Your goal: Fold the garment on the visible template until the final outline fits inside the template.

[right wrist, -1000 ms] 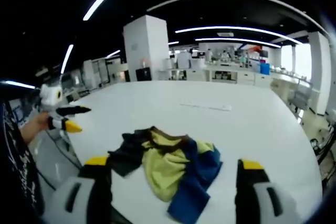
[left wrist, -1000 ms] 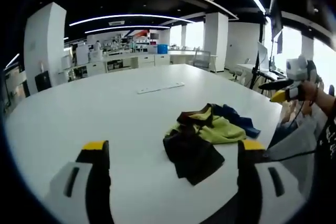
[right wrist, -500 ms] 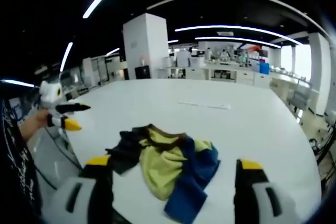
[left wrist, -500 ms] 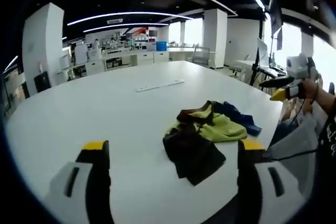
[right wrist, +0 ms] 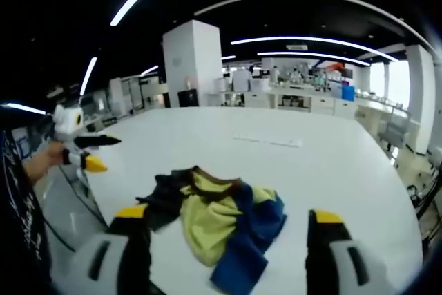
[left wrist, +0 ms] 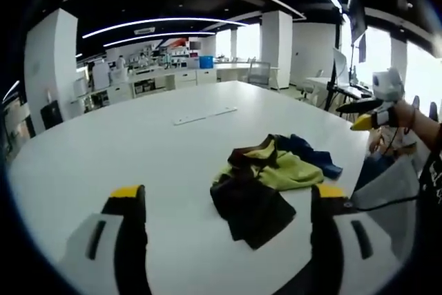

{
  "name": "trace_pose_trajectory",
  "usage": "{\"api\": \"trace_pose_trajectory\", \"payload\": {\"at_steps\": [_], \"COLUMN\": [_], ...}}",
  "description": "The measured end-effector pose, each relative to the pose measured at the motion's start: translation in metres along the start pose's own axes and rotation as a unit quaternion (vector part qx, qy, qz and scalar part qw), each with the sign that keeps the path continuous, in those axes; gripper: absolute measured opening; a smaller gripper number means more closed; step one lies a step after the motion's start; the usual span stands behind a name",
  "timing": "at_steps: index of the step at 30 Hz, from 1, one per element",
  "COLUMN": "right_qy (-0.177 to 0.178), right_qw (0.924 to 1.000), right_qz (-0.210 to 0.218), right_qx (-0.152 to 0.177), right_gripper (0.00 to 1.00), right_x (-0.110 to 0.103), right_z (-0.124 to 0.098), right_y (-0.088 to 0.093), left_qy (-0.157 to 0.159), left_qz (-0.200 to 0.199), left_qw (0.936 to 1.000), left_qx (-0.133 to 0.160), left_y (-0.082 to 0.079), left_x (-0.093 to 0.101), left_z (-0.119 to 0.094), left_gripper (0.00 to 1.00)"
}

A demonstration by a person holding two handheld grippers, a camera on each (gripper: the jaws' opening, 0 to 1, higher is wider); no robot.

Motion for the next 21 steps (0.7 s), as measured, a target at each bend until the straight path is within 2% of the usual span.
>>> {"api": "trace_pose_trajectory", "payload": {"at_steps": [4,12,15,21], "right_qy": [0.006,0.016,0.013,0.016], "right_qw": [0.9999,0.9998,0.9997,0.9991], "right_qz": [0.004,0.009,0.013,0.033], "right_qx": [0.007,0.011,0.013,0.021], "right_gripper": [0.85,0.77,0.76,0.71], "right_x": [0.003,0.010,0.011,0.014], "right_z": [0.000,0.005,0.009,0.021], "right_y": [0.001,0.004,0.005,0.006], "left_qy": [0.008,0.021,0.029,0.039], "left_qz": [-0.001,0.010,0.018,0.020], "left_qw": [1.0000,0.9997,0.9994,0.9990], "left_qx": [0.002,0.006,-0.001,0.004], "left_y": [-0.001,-0.002,-0.001,-0.003], "left_x": [-0.001,-0.007,-0.008,-0.011], "left_z": [0.003,0.014,0.021,0.039], "left_gripper": [0.90,0.76,0.74,0.70]}}
Point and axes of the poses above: the point that each gripper's makers call its tool centre point, and the gripper's own axes: z roughly forward along the fingers, x roughly to its right, y roughly out of its underside, the point moved 6 cm from there along -z, roughly backward along the fingers, and after that the axes turned 10 degrees about y, right-handed, at the moved point
